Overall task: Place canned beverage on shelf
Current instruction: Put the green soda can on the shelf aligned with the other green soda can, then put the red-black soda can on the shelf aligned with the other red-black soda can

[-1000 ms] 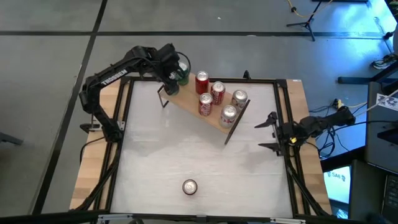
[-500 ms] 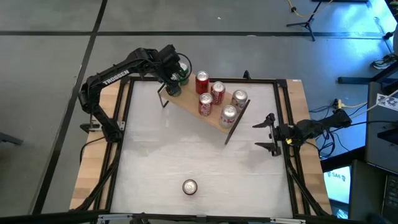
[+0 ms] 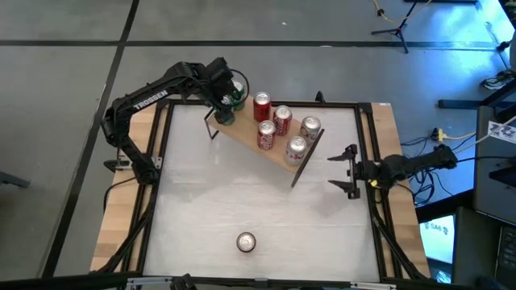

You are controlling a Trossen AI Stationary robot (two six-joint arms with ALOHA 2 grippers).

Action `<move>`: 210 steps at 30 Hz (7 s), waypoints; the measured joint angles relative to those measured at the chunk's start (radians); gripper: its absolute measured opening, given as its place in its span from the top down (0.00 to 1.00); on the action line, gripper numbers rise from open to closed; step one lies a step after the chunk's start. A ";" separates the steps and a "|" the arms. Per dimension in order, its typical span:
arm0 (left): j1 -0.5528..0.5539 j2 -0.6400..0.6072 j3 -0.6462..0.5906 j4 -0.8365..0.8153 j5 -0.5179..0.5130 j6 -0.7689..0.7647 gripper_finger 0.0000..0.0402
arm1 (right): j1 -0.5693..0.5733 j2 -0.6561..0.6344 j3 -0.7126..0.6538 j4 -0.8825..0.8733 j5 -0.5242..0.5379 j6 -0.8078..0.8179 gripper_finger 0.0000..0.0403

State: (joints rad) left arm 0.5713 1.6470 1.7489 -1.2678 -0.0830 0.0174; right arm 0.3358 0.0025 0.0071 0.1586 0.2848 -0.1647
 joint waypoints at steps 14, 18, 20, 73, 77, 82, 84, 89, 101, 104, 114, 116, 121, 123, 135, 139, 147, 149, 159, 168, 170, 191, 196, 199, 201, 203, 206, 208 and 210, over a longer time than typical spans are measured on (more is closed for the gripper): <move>0.013 0.001 0.000 -0.001 0.026 0.022 0.28 | -0.249 0.000 0.000 -0.074 -0.277 0.082 0.13; 0.013 0.001 0.000 -0.001 0.025 0.021 0.26 | -0.251 0.000 0.000 -0.111 -0.278 0.088 0.13; 0.012 0.002 -0.001 -0.001 0.021 0.021 0.24 | -0.251 0.000 0.000 -0.118 -0.278 0.094 0.13; 0.008 -0.121 -0.001 -0.013 0.049 -0.015 0.02 | -0.251 0.002 0.001 -0.139 -0.278 0.108 0.13; 0.003 -0.159 -0.001 -0.013 0.048 -0.035 0.02 | -0.251 0.002 0.001 -0.141 -0.278 0.109 0.13; -0.013 -0.212 0.000 -0.014 0.048 -0.043 0.02 | -0.251 0.002 0.001 -0.142 -0.278 0.174 0.13; -0.025 -0.233 0.000 -0.015 0.049 -0.055 0.02 | -0.251 0.002 0.001 -0.142 -0.279 0.186 0.13; -0.081 -0.295 0.000 -0.014 0.048 -0.153 0.02 | -0.251 0.002 0.001 -0.143 -0.278 0.183 0.13; -0.423 -0.318 0.000 0.027 0.045 -0.453 0.02 | -0.251 0.002 0.001 -0.144 -0.278 0.214 0.13; -0.529 -0.295 0.000 0.086 0.037 -0.480 0.02 | -0.251 0.002 0.001 -0.145 -0.278 0.232 0.13; -0.875 -0.157 0.000 0.240 -0.208 -0.489 0.02 | -0.251 0.002 0.001 -0.145 -0.278 0.232 0.13; -0.935 -0.114 0.000 0.240 -0.292 -0.526 0.02 | -0.251 0.002 0.001 -0.145 -0.278 0.232 0.13; -1.046 0.004 -0.001 0.246 -0.367 -0.659 0.02 | -0.251 0.002 0.001 -0.145 -0.278 0.231 0.13; -1.077 0.047 -0.001 0.261 -0.367 -0.714 0.02 | -0.251 0.002 0.001 -0.145 -0.278 0.231 0.13; -1.170 0.213 -0.002 0.310 -0.371 -0.918 0.02 | -0.251 0.002 0.001 -0.145 -0.278 0.231 0.13; -1.193 0.242 -0.002 0.347 -0.374 -0.935 0.02 | -0.251 0.002 0.001 -0.145 -0.278 0.231 0.13; -1.217 0.290 -0.002 0.367 -0.363 -1.011 0.02 | -0.251 0.002 0.001 -0.145 -0.278 0.231 0.13; -1.217 0.297 -0.002 0.365 -0.346 -1.029 0.02 | -0.251 0.002 0.001 -0.145 -0.278 0.231 0.13; -1.221 0.296 -0.002 0.388 -0.307 -1.041 0.02 | -0.251 0.002 0.000 -0.145 -0.278 0.231 0.13; -1.172 0.328 -0.002 0.393 -0.207 -1.134 0.02 | -0.251 0.002 0.000 -0.144 -0.278 0.231 0.13; -1.164 0.331 -0.002 0.399 -0.179 -1.168 0.02 | -0.251 0.002 0.000 -0.144 -0.278 0.231 0.13; -1.132 0.365 -0.002 0.386 -0.052 -1.300 0.02 | -0.251 0.002 0.000 -0.140 -0.277 0.231 0.13; -1.125 0.370 -0.001 0.362 -0.049 -1.333 0.02 | -0.251 0.002 0.000 -0.140 -0.277 0.231 0.13; -1.118 0.380 -0.002 0.337 -0.004 -1.354 0.02 | -0.251 0.002 0.000 -0.139 -0.277 0.231 0.13; -1.112 0.388 -0.001 0.338 0.017 -1.355 0.02 | -0.251 0.002 0.000 -0.139 -0.277 0.231 0.13; -1.113 0.392 -0.001 0.340 0.019 -1.363 0.02 | -0.251 0.002 0.000 -0.139 -0.277 0.231 0.13; -1.113 0.402 -0.001 0.332 0.020 -1.378 0.02 | -0.251 0.002 0.000 -0.139 -0.277 0.231 0.13; -1.114 0.409 -0.001 0.309 0.025 -1.382 0.02 | -0.251 0.002 0.000 -0.139 -0.277 0.231 0.13; -1.114 0.411 0.000 0.276 0.031 -1.408 0.03 | -0.251 0.002 0.000 -0.138 -0.277 0.231 0.13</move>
State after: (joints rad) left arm -0.5426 2.0577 1.7485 -0.9918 -0.0525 -1.3904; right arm 0.0848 0.0044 0.0071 0.0202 0.0075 0.0658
